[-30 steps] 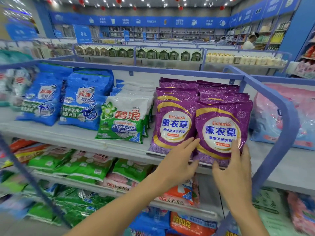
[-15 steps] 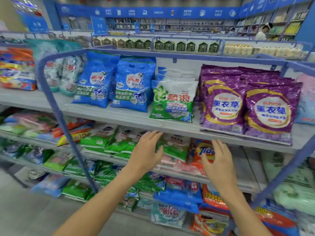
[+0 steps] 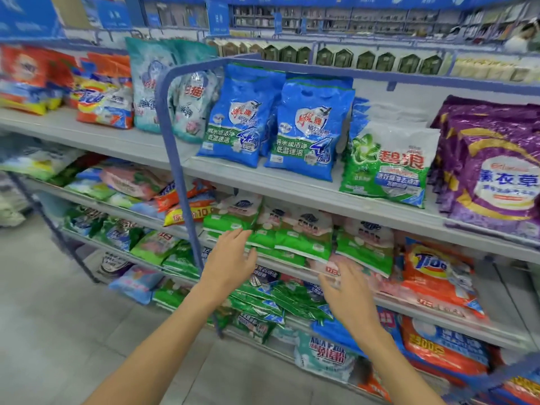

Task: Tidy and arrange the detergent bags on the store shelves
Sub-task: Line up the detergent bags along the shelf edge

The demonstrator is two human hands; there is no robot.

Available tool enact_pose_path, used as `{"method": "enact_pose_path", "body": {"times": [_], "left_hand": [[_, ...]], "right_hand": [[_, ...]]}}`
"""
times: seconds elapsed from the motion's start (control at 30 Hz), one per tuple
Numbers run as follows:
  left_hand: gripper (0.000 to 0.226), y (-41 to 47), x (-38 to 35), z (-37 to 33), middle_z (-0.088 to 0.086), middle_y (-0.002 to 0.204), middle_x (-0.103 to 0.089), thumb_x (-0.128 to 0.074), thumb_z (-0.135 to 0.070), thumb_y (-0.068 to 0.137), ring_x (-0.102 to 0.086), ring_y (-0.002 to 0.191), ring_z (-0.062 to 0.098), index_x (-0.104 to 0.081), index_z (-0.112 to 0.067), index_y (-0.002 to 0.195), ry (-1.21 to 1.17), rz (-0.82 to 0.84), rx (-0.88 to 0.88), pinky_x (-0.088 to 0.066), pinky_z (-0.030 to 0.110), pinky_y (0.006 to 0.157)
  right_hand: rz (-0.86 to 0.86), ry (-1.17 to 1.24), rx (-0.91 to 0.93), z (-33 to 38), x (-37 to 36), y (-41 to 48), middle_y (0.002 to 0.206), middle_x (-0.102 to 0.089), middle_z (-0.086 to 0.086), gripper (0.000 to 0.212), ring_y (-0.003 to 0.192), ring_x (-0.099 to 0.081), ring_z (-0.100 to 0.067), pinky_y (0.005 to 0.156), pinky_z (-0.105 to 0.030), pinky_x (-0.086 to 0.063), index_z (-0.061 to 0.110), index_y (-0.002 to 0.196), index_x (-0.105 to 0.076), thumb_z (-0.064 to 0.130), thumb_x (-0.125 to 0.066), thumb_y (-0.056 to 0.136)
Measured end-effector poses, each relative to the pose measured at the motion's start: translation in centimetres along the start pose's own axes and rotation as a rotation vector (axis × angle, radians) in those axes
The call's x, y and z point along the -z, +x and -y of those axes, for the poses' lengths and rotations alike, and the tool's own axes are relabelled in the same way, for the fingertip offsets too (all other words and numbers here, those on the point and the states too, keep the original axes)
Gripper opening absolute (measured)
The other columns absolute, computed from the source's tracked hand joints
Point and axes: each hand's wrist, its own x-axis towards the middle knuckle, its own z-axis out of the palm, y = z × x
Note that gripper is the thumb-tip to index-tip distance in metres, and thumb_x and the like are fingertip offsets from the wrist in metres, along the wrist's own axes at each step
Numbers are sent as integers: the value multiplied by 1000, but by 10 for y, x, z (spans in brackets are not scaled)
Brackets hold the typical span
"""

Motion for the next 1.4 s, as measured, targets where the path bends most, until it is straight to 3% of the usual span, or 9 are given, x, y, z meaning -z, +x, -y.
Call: {"method": "enact_pose_path", "body": {"times": [0.3, 0.47, 0.63, 0.73, 0.87, 0.93, 1.0, 1.2, 1.4], "left_hand": [[50, 76, -36, 72, 6, 148, -54, -56, -28, 102, -44, 140, 24, -49, -9, 148, 27, 15, 58, -36, 35, 115], [42, 132, -67, 106, 13, 135, -62, -54, -27, 101, -54, 127, 34, -54, -8, 138, 45, 69, 26, -47, 45, 103], [50, 189, -69, 158, 15, 152, -48, -47, -26, 105, -40, 141, 37, -40, -9, 151, 78, 65, -43, -40, 46, 109], [52, 211, -70, 188, 17, 156, -41, -40, -34, 109, -34, 145, 35, -34, -9, 154, 48, 60, -54, -30, 44, 117], [73, 223, -88, 222, 19, 157, -39, -33, -61, 103, -39, 141, 42, -22, -13, 158, -127, 168, 141, -35, 48, 115], [84, 223, -92, 230, 20, 145, -51, -31, -73, 97, -51, 128, 41, -36, -8, 150, -230, 223, 247, -41, 41, 103], [66, 223, -93, 234, 13, 126, -58, -45, -67, 98, -57, 115, 35, -52, -9, 129, -376, 193, 313, -38, 33, 88], [37, 235, -103, 251, 8, 105, -74, -71, -44, 92, -64, 94, 27, -70, -14, 113, -739, 62, 317, -42, 29, 68], [19, 243, -105, 246, 1, 102, -76, -74, -11, 90, -68, 107, 26, -74, -17, 108, -1029, -46, 348, -50, 32, 89]], "right_hand": [[39, 63, 9, 41, -86, 85, 163, -35, -7, 66, 150, -32, -22, 122, -36, -25, 13, 157, -32, 48, -49, 104], [-25, 85, 41, 69, -131, 132, 160, -40, -6, 60, 149, -34, -23, 120, -37, -29, 14, 155, -36, 40, -53, 104], [-131, -22, 56, 105, -173, 168, 143, -56, -8, 50, 132, -50, -26, 114, -39, -36, 12, 147, -46, 36, -50, 104], [-149, -3, -4, 127, -194, 185, 136, -58, -9, 49, 123, -54, -26, 104, -39, -45, 11, 146, -45, 39, -47, 106], [-123, 120, -137, 151, -222, 207, 125, -64, -9, 46, 116, -62, -29, 98, -42, -53, 15, 138, -50, 46, -50, 103], [-145, 147, -145, 159, -232, 214, 110, -68, -7, 44, 105, -66, -30, 89, -40, -55, 14, 129, -54, 48, -51, 102], [-138, 139, -171, 165, -236, 220, 108, -68, -8, 47, 103, -65, -31, 88, -39, -54, 11, 126, -53, 51, -52, 101], [-90, 131, -308, 175, -243, 248, 104, -67, -7, 58, 102, -66, -28, 79, -33, -45, 13, 101, -65, 65, -41, 98], [-197, 457, -343, 173, -247, 261, 86, -69, -5, 24, 88, -68, -28, 85, -38, -54, 14, 97, -60, 38, -57, 97]]}}
